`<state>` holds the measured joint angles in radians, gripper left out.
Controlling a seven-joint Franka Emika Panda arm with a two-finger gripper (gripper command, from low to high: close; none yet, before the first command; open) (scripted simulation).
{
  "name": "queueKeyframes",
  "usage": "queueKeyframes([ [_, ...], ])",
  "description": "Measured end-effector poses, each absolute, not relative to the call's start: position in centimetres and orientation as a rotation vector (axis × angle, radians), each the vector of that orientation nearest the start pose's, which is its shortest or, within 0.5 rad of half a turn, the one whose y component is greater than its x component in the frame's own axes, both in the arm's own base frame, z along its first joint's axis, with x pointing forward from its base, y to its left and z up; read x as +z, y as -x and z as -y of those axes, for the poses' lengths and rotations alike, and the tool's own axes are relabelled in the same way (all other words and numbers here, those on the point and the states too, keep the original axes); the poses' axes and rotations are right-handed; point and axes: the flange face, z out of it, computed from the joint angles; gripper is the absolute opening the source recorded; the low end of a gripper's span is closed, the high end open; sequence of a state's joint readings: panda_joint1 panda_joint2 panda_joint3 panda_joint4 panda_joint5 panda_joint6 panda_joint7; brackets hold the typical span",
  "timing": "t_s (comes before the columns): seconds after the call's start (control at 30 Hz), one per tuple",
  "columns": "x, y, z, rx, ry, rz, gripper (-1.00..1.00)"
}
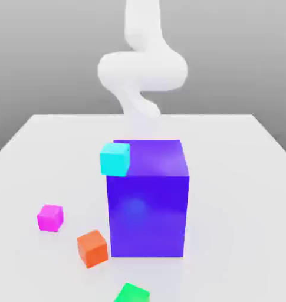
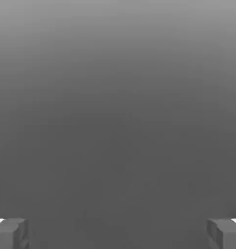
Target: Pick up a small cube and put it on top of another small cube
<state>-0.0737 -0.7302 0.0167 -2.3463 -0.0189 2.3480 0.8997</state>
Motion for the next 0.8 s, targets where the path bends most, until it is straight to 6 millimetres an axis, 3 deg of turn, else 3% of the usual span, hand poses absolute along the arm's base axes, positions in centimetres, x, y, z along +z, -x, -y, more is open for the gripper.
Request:
queueKeyframes([
  [0.17,57.3,-41.2,7.3,-0.817,2.295,-1.658,0.0],
  [0.37,45.9,-41.7,14.2,-0.622,2.056,-2.12,0.0],
  [0.57,34.8,-38.2,20.1,-0.406,1.711,-2.523,0.0],
  [0.8,23.5,-30.7,23.9,-0.13,1.183,-2.889,0.0],
])
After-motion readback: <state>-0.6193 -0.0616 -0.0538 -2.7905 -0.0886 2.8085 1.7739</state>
